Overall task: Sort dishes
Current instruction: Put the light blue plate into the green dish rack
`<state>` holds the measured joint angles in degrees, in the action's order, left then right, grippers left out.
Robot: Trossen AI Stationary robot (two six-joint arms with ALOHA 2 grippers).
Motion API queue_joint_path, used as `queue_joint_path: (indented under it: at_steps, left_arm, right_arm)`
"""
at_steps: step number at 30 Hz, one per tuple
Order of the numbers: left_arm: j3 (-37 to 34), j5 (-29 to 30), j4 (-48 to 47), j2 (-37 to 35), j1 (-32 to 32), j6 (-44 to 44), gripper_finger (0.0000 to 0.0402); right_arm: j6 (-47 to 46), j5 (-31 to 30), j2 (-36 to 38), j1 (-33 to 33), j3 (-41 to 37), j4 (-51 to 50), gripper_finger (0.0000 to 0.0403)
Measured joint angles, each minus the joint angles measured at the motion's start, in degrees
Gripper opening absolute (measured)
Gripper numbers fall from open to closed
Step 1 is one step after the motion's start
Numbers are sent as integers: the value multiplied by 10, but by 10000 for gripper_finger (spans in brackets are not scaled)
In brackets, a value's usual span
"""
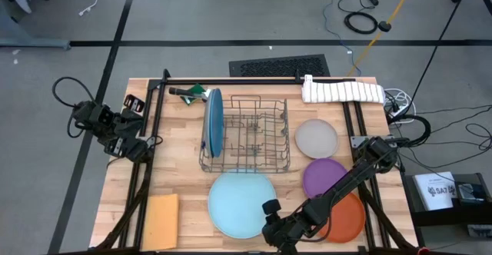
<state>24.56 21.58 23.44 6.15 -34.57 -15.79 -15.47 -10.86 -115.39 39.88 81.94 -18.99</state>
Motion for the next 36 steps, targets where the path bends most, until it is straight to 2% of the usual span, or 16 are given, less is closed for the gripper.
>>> queue_joint_path:
  at_steps: [11, 18, 22, 26, 30, 36]
  left_arm:
    - [0, 3, 0, 0, 0, -1, 45]
    - [0, 3, 0, 0, 0, -3, 45]
    - [0, 4, 0, 0, 0, -12, 45]
    - [0, 4, 0, 0, 0, -12, 45]
    - [0, 4, 0, 0, 0, -12, 45]
    - [0, 4, 0, 0, 0, -12, 45]
  right_arm:
    - [63, -2, -63, -6, 0, 13, 162]
    - [74, -40, -69, -16, 0, 34, 162]
    - [74, -38, -70, -27, 0, 33, 157]
    - [87, 8, -75, -33, 1, 35, 136]
    - [88, 14, -86, -35, 3, 41, 111]
    - [79, 15, -86, -34, 3, 45, 38]
